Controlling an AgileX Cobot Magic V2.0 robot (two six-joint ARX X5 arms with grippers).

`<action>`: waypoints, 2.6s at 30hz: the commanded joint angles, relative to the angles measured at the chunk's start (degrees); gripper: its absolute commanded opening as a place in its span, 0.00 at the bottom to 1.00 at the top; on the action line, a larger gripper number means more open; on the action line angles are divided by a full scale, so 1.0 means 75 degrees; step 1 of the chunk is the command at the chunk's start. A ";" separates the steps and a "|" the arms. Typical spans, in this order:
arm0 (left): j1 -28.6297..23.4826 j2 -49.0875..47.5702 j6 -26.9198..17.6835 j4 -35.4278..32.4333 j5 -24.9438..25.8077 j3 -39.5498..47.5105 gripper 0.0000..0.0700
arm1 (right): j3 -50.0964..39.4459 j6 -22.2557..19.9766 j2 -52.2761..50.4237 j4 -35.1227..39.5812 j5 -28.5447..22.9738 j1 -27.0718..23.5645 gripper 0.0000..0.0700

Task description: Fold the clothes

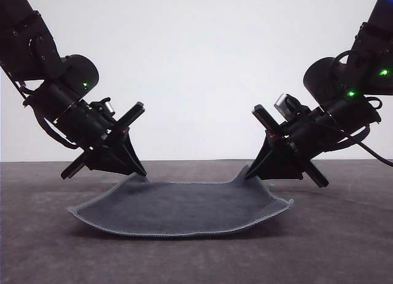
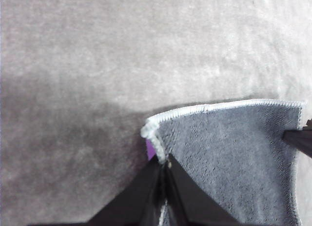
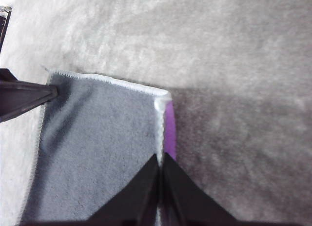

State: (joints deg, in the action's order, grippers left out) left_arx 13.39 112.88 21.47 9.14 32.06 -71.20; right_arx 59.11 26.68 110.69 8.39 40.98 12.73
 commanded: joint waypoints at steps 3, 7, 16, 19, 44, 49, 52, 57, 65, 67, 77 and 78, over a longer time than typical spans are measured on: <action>0.0008 -0.0040 -0.0257 0.0122 0.0014 -0.0152 0.01 | 0.0143 -0.0041 -0.0006 0.0007 0.0154 0.0035 0.00; 0.0008 -0.0286 -0.0367 0.0398 0.0011 -0.0152 0.01 | 0.0143 -0.0201 -0.0258 -0.0159 0.0144 0.0035 0.00; 0.0008 -0.0739 -0.0764 0.0968 -0.0021 -0.0149 0.01 | 0.0140 -0.0847 -0.0989 -0.1053 0.0127 0.0035 0.00; 0.0021 -0.0802 -0.0970 0.1246 -0.0021 -0.0144 0.01 | 0.0111 -0.0985 -0.1139 -0.1257 0.0119 0.0037 0.00; 0.0082 -0.2720 -0.1318 0.1549 -0.0022 0.1271 0.01 | -0.1731 -0.1237 -0.2980 -0.0925 -0.0296 0.0474 0.00; 0.0171 -0.3192 -0.1248 0.1349 -0.0050 0.1983 0.01 | -0.2118 -0.1236 -0.3284 -0.0779 -0.0320 0.0670 0.00; 0.0273 -0.3407 -0.1140 0.1208 -0.0058 0.2410 0.01 | -0.2344 -0.1236 -0.3451 -0.0769 -0.0481 0.0787 0.00; 0.0457 -0.3751 -0.1104 0.1178 -0.0206 0.2930 0.01 | -0.2814 -0.1211 -0.3856 -0.0734 -0.0711 0.0941 0.00; 0.0591 -0.4538 -0.0811 0.1524 -0.0336 0.3329 0.11 | -0.3430 -0.1000 -0.4762 -0.1075 -0.0705 0.1073 0.24; 0.0591 -0.4742 -0.0747 0.1795 -0.0336 0.3331 0.31 | -0.3442 -0.1008 -0.5013 -0.1409 -0.0682 0.1121 0.37; 0.0620 -0.6410 -0.0830 0.3413 -0.0468 0.3331 0.63 | -0.3442 -0.0461 -0.6715 -0.2741 -0.0675 0.1186 0.40; 0.0620 -0.6635 -0.0850 0.3566 -0.0548 0.3331 0.63 | -0.3441 -0.0328 -0.6884 -0.2888 -0.0677 0.1185 0.40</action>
State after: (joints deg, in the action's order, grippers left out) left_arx 17.80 63.57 15.85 35.67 28.34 -46.00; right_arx 33.06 21.80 59.14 -13.02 35.81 21.32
